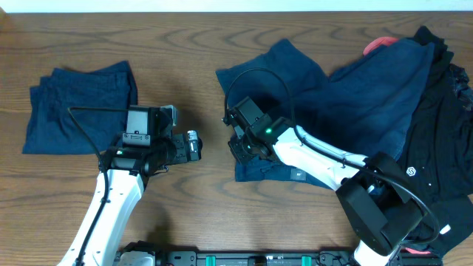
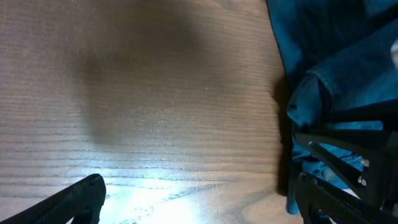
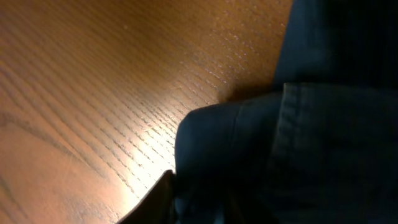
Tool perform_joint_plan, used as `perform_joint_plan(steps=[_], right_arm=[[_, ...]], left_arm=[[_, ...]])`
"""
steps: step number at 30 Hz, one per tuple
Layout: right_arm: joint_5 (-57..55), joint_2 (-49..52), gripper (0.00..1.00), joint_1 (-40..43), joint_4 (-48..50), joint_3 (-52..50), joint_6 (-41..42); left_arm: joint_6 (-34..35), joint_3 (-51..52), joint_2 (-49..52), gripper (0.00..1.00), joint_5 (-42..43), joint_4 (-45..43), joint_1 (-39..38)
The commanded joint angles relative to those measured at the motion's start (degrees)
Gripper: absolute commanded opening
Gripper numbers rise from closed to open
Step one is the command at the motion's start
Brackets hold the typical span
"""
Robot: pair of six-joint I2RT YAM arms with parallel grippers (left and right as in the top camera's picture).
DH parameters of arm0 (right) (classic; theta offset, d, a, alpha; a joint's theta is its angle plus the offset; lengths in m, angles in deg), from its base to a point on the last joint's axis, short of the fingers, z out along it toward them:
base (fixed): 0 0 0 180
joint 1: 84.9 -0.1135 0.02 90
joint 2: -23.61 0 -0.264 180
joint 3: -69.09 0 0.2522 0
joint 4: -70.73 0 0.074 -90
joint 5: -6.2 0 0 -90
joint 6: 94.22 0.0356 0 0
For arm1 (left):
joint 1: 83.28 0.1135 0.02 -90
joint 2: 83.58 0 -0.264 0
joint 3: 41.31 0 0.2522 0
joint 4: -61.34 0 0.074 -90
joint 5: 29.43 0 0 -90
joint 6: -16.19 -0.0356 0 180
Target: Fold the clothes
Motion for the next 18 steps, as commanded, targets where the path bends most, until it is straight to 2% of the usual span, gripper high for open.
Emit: perform_joint_plan(steps=[1, 4, 8, 9, 11, 12, 13, 18], right_arm=[[-0.24, -0.68, 0.35, 0.81, -1.99, 2.71, 0.46], [-1.16, -2.78, 0.44, 2.56, -7.63, 4.48, -0.15], [-8.74, -8.15, 0.48, 5.18, -14.27, 5.2, 0.33], [-11.41, -9.92, 0.56, 6.03, -15.93, 5.2, 1.05], [-15.54, -13.46, 0.88, 8.0, -18.93, 5.2, 1.66], [-16.63, -14.99, 0.96, 9.11, -20.15, 5.2, 1.64], [-16.98, -16.61, 0.99, 10.4, -21.46, 5.2, 1.62], [-16.72, -21.31, 0.99, 15.87, -26.88, 5.2, 1.62]], left_arm=[[-0.11, -0.87, 0.07, 0.98, -0.74, 0.59, -0.17], [-0.09, -0.87, 0.07, 0.98, 1.01, 1.11, -0.17], [-0.09, -0.87, 0.07, 0.98, 5.18, 1.14, -0.2], [-0.09, -0.85, 0.07, 0.98, 6.38, 1.11, -0.2], [-0.09, -0.7, 0.07, 0.98, 7.43, 1.11, -0.44], [-0.09, -0.59, 0.15, 0.98, 7.39, 1.09, -0.7], [-0.09, -0.48, 0.31, 0.98, 7.41, 1.05, -1.11], [-0.07, -0.44, 2.75, 0.98, 7.41, -0.5, -5.05]])
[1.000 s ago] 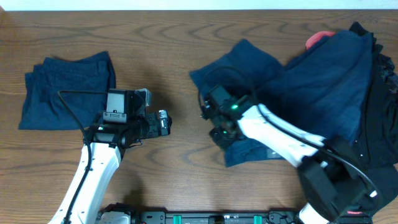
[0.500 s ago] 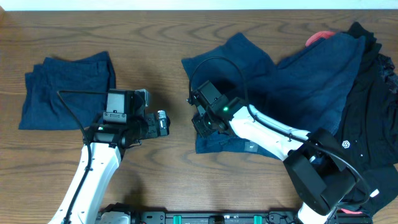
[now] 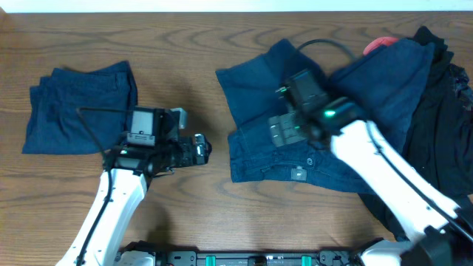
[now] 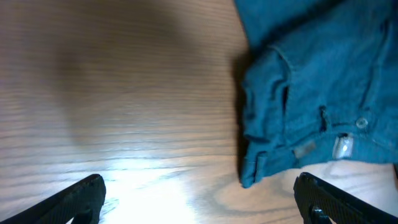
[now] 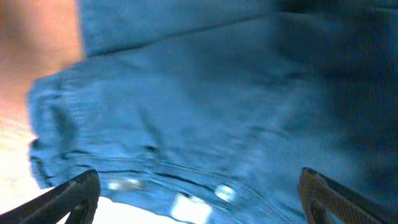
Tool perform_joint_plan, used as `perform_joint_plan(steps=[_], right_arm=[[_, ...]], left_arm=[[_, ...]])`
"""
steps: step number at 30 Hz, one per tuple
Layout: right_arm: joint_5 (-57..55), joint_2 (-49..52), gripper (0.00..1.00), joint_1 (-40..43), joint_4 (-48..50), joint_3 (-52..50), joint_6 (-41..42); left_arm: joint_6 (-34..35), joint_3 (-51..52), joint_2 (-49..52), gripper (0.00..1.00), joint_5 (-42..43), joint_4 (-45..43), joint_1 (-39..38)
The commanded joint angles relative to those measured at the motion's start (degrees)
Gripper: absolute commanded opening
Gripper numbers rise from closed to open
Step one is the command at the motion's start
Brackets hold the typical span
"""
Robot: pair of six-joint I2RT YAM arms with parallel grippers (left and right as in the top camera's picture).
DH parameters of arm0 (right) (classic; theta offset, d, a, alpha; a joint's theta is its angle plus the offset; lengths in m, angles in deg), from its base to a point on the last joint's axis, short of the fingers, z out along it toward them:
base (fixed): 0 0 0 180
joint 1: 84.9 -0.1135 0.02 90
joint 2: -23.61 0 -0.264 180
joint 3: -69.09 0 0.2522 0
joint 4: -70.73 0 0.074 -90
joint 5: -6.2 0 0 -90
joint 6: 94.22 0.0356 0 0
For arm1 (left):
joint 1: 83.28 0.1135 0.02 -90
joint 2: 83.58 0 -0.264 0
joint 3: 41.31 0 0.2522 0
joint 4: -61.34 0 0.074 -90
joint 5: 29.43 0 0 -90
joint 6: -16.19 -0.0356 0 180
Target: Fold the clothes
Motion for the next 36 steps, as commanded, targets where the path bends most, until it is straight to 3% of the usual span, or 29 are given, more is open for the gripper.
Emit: perform_joint_plan(steps=[1, 13, 19, 20, 22, 25, 28, 33, 36], right_arm=[[-2.47, -1.92, 0.99, 2.99, -2.56, 0.61, 0.79], [-2.73, -2.47, 0.99, 10.05, -8.68, 0.59, 2.51], [-2.97, -2.45, 0.99, 10.82, -8.7, 0.59, 2.51], [-3.43, -2.45, 0.99, 10.93, -8.83, 0.59, 2.54], [-4.46, -2.45, 0.99, 11.23, -9.53, 0.59, 2.54], [-6.6, -2.45, 0.97, 12.24, -12.46, 0.55, 2.56], [-8.35, -2.45, 0.87, 14.1, -15.15, 0.5, 5.33], [-8.48, -2.45, 0.47, 20.13, -16.81, 0.48, 6.43], [-7.89, -2.45, 0.41, 24.28, -16.65, 0.48, 6.36]], left_arm=[[-0.07, -0.44, 2.89, 0.98, 1.2, -1.7, -3.37], [10.99, -0.44, 18.88, 0.98, 1.22, -12.68, -14.36], [11.65, -0.44, 23.71, 1.0, 1.22, -16.33, -20.35], [11.65, -0.44, 23.8, 0.96, 1.2, -16.85, -21.42], [11.65, -0.46, 23.78, 0.74, 1.22, -17.44, -22.82], [11.63, -0.46, 23.56, 0.08, 1.2, -16.13, -23.56], [10.88, -0.46, 22.93, 0.06, 0.33, -11.96, -22.16], [7.41, -0.59, 19.45, 0.06, -9.6, -2.95, -12.87], [6.19, -0.96, 16.09, 0.06, -15.43, -1.27, -3.54]])
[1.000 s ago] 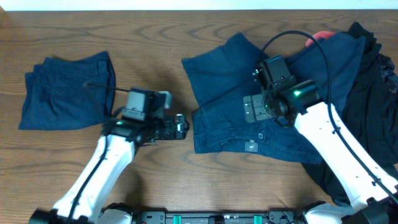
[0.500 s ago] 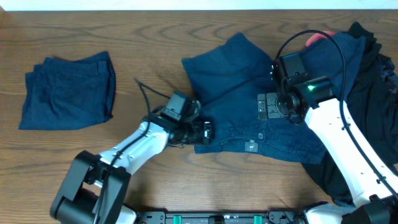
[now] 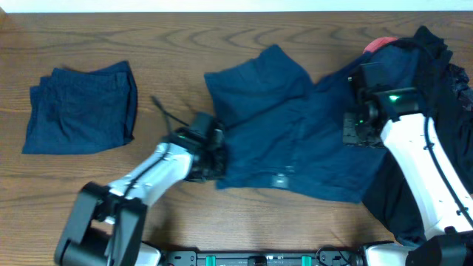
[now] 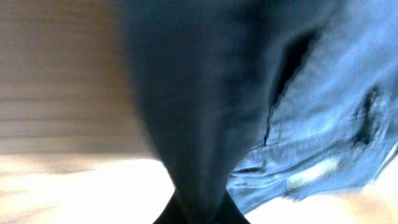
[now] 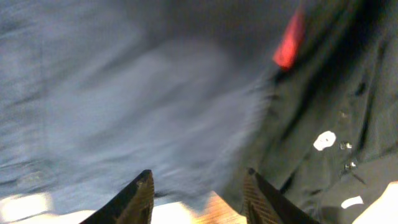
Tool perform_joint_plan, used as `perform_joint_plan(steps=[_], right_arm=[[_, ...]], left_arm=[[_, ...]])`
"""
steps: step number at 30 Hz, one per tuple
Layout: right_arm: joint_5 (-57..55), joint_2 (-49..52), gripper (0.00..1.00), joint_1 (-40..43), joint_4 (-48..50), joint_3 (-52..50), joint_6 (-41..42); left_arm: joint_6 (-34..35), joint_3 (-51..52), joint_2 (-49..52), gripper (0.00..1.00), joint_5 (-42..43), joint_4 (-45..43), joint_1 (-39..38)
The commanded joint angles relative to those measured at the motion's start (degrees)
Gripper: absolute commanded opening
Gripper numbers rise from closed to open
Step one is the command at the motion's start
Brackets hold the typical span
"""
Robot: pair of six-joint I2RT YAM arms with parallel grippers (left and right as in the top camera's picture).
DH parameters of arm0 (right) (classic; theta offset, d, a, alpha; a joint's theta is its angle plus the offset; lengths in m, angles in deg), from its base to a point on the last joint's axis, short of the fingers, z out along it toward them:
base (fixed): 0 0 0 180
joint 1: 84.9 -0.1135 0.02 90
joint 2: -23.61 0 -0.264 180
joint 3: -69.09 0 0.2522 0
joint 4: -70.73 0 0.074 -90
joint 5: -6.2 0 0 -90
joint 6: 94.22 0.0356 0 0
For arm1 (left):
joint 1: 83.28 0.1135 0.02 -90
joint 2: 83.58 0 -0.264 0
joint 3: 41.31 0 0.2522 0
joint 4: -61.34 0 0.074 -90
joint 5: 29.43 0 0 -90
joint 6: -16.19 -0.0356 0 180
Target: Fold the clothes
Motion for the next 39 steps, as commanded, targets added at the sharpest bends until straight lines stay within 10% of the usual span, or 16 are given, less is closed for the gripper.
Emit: perform_joint_plan(steps=[1, 8, 14, 39], right_arm=[[-0.09, -0.57, 0.38, 4.44, 0.11, 0.37, 0.96], [5.84, 0.28, 0.01, 11.52, 4.07, -0.2, -5.05], [7.15, 4.26, 0.01, 16.26, 6.43, -3.74, -5.7], [-10.51, 23.02, 0.01, 33.22, 41.99, -11.63, -3.48]], left_arm=[[-2.49, -0.7, -4.63, 0.06, -9.49, 0.02, 10.54], [-2.45, -0.68, -7.52, 0.06, 1.79, -4.02, 24.55], [-2.47, -0.66, -7.52, 0.3, 1.68, -3.28, 25.14], [-2.45, -0.61, -7.52, 0.32, 1.7, -1.57, 25.07]])
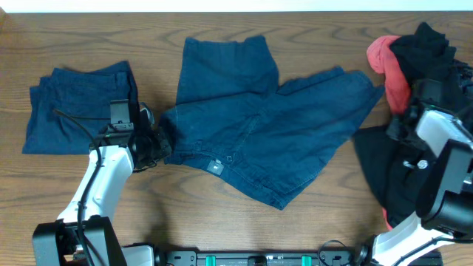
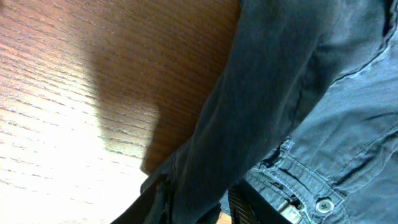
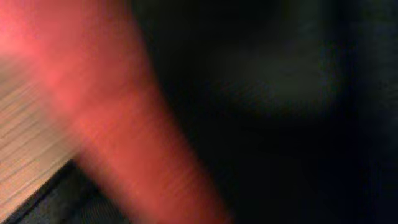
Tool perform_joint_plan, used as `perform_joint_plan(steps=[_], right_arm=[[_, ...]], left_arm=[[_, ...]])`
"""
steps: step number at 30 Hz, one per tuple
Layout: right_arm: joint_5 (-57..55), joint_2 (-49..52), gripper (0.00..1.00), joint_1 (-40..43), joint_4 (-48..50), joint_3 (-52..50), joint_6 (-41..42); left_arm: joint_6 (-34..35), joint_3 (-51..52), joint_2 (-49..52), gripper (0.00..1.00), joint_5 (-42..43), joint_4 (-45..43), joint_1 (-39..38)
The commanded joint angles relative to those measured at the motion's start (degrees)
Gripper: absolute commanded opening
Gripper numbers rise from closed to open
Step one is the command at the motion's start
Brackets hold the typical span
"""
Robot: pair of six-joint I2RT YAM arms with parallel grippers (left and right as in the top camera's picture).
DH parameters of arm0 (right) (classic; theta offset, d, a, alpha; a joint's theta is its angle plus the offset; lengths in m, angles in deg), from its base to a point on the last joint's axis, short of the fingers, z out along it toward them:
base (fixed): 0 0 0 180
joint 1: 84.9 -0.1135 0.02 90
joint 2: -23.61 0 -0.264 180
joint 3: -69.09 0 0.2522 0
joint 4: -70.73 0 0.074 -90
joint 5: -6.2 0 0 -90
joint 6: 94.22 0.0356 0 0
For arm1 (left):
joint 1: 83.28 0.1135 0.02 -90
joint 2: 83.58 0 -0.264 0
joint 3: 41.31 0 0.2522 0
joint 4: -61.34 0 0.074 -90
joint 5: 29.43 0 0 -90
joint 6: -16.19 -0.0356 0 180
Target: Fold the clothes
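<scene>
Dark blue denim shorts (image 1: 259, 125) lie spread across the middle of the table, waistband toward the front left, with a button and label showing. My left gripper (image 1: 159, 140) is shut on the waistband's left corner. In the left wrist view the denim fold (image 2: 280, 93) runs between my left gripper's (image 2: 199, 202) fingers. My right gripper (image 1: 399, 127) is at the left edge of the clothes pile, clear of the shorts. The right wrist view is blurred, filled by red cloth (image 3: 112, 112) and black cloth (image 3: 280, 93), with no fingers showing.
A folded dark blue garment (image 1: 81, 107) lies at the far left. A pile of black clothes (image 1: 436, 59) with a red garment (image 1: 388, 63) fills the right edge. Bare wooden table (image 1: 148, 214) runs along the front.
My left gripper, still shut on the waistband, is further left, and the shorts have come with it and lie flatter. My right gripper has gone from the shorts' right side to the clothes pile.
First my right gripper was shut on the shorts' crumpled waistband while the left stood open beside it. Then both were open near the shorts. Then the left was shut on the waistband and the right was at the far leg. Now the shorts lie spread out, further left.
</scene>
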Motion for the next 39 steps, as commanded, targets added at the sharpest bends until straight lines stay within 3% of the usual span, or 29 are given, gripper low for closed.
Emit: perform_joint_plan(steps=[1, 10, 13, 15, 19, 22, 25, 26, 33, 39], right_arm=[[-8.83, 2.16, 0.01, 7.08, 0.92, 0.46, 4.15], [-5.88, 2.14, 0.01, 20.65, 1.53, 2.12, 7.5], [4.85, 1.86, 0.01, 21.59, 1.77, 2.86, 5.6], [16.76, 1.38, 0.03, 20.79, 1.27, 4.26, -0.63], [31.47, -0.83, 0.12, 17.22, -3.37, 7.91, -8.37], [36.76, -3.32, 0.32, 13.55, -5.2, 9.9, -10.36], [36.24, -5.25, 0.41, 9.07, -4.66, 10.05, -10.36], [35.21, -5.25, 0.49, 6.95, -4.72, 10.03, -10.34], [27.36, -0.76, 0.52, -0.74, -4.02, 9.49, -9.97], [26.1, 5.29, 0.53, -2.75, 1.22, 9.49, -4.11]], left_arm=[[-0.5, -0.61, -0.31, 0.32, 0.37, 0.2, 0.07], [-0.52, -0.61, -0.31, 0.33, 0.35, 0.13, 0.07], [-0.52, -0.61, -0.31, 0.33, 0.35, 0.15, 0.07], [-0.55, -0.61, -0.31, 0.33, 0.35, 0.17, 0.07], [-0.55, -0.61, -0.31, 0.34, 0.28, 0.17, 0.09], [-0.57, -0.61, -0.31, 0.33, 0.31, 0.22, 0.09], [-0.57, -0.61, -0.31, 0.34, 0.31, 0.2, 0.09], [-0.57, -0.61, -0.31, 0.33, 0.31, 0.2, 0.09], [-0.55, -0.61, -0.31, 0.33, 0.31, 0.17, 0.07], [-0.55, -0.61, -0.31, 0.33, 0.31, 0.17, 0.09]])
